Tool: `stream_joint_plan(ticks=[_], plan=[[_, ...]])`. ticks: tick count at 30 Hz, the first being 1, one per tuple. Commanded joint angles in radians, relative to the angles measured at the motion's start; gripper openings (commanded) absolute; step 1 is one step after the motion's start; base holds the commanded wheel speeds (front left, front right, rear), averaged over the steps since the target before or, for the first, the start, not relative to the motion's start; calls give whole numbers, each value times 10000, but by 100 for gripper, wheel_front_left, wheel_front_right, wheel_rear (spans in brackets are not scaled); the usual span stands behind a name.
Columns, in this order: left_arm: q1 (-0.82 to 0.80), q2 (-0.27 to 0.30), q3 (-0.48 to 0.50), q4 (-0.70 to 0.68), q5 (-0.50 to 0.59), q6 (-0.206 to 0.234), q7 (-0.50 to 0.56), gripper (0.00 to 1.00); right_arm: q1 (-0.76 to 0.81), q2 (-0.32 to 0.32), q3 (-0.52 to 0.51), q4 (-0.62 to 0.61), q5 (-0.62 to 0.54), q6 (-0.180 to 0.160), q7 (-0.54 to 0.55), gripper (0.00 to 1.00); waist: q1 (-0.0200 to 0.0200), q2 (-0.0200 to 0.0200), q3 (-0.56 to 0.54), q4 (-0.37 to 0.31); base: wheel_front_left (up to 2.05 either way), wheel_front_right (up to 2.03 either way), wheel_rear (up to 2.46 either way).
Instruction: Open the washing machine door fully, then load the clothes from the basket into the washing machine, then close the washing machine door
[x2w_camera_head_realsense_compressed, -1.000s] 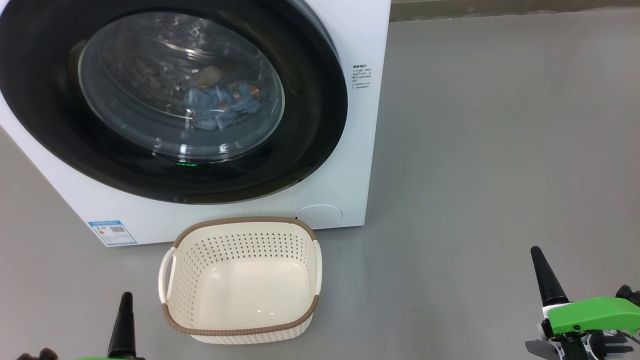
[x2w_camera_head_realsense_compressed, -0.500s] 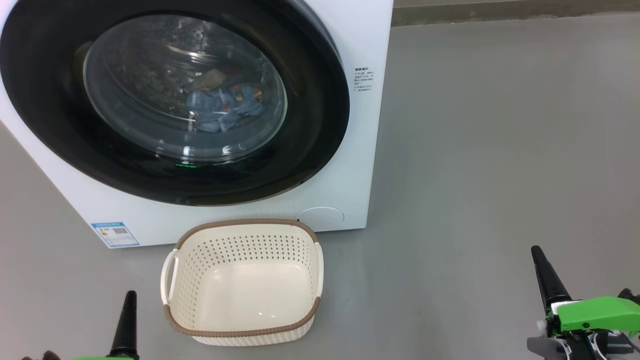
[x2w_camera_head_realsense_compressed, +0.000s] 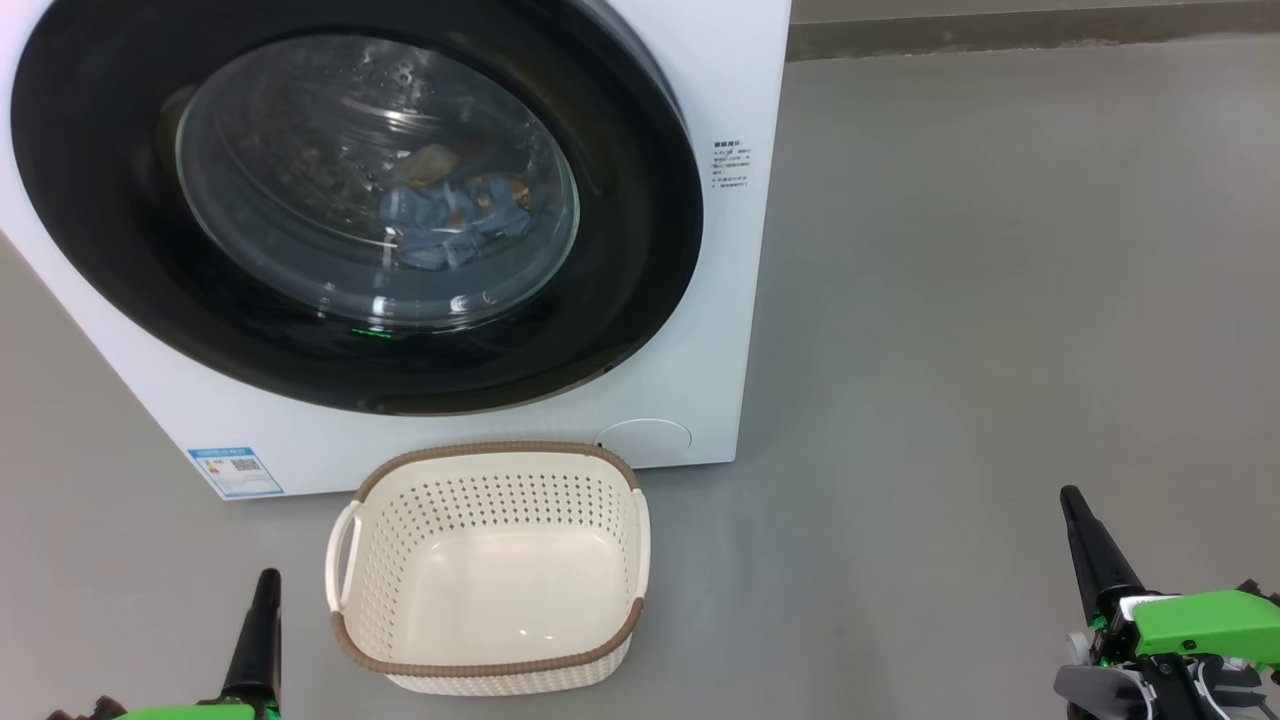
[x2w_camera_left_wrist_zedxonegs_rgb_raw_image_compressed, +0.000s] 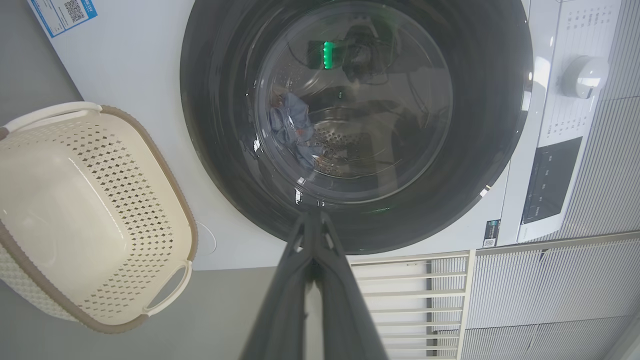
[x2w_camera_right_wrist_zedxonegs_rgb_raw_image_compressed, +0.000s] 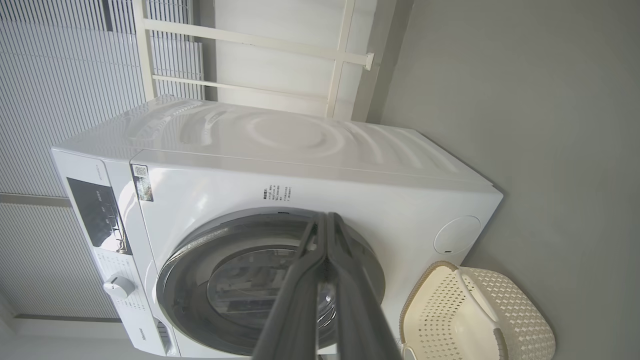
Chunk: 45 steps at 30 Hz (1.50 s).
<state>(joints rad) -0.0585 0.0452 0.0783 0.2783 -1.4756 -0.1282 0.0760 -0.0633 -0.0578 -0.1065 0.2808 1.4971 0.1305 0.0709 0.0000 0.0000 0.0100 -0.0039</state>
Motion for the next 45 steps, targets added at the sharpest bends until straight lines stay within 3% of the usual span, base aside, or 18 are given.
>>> stream_joint_plan(ticks=[1, 10, 45], plan=[[-421, 98, 321, -311, -342, -23, 107, 0, -418, -38, 89, -319, 297, 4, 110, 0, 0, 0, -11, 7, 0, 0, 0], [-493, 52, 358, -333, -1306, -25, 370, 0, -441, 33, -22, -362, 1137, 2, 379, 0, 0, 0, -68, 39, 0, 0, 0], [-495, 51, 357, -334, -1328, -25, 373, 0, -443, 52, -49, -362, 1135, 2, 404, 0, 0, 0, -70, 39, 0, 0, 0]])
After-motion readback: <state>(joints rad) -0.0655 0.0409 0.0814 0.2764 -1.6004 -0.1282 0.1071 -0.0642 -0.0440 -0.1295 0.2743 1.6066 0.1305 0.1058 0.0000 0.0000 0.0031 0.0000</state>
